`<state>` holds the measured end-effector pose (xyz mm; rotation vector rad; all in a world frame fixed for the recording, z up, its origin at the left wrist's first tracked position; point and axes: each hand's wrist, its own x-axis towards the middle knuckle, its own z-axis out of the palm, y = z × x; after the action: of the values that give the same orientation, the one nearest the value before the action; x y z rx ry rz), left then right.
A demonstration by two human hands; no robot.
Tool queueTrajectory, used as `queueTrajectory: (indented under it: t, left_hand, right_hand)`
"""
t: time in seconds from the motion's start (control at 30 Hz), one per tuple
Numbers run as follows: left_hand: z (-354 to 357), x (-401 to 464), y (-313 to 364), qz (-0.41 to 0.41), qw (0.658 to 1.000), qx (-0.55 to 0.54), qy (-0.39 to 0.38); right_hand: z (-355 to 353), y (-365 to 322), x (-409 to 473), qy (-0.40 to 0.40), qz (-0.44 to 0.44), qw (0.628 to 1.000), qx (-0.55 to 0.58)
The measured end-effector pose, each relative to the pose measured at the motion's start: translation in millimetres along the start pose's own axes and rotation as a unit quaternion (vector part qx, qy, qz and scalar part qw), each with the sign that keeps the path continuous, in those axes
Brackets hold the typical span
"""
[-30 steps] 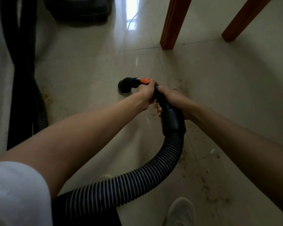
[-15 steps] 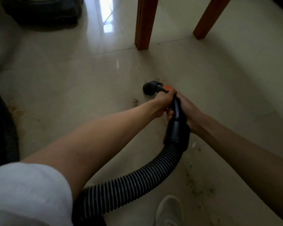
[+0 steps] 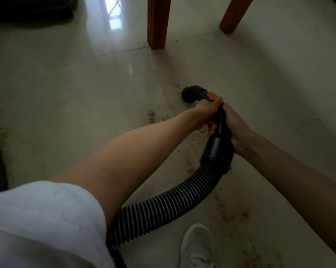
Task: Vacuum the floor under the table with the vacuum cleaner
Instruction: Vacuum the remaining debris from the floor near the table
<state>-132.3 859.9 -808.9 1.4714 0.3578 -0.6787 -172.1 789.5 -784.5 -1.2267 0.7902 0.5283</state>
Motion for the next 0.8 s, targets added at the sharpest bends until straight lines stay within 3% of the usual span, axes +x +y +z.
queueTrajectory:
  t: [0.43,0.8]
  left_hand:
    - [34,11,-6,0.030,0.998,0.011,-0.046]
    - [13,28,-6,0.025,1.000,-0.001,0.006]
  right_hand:
    - [-31,-2,0,0.004,0.006,0.996,0.086]
    - [-14,-6,17,-0.042,0.027,0.997,0.063]
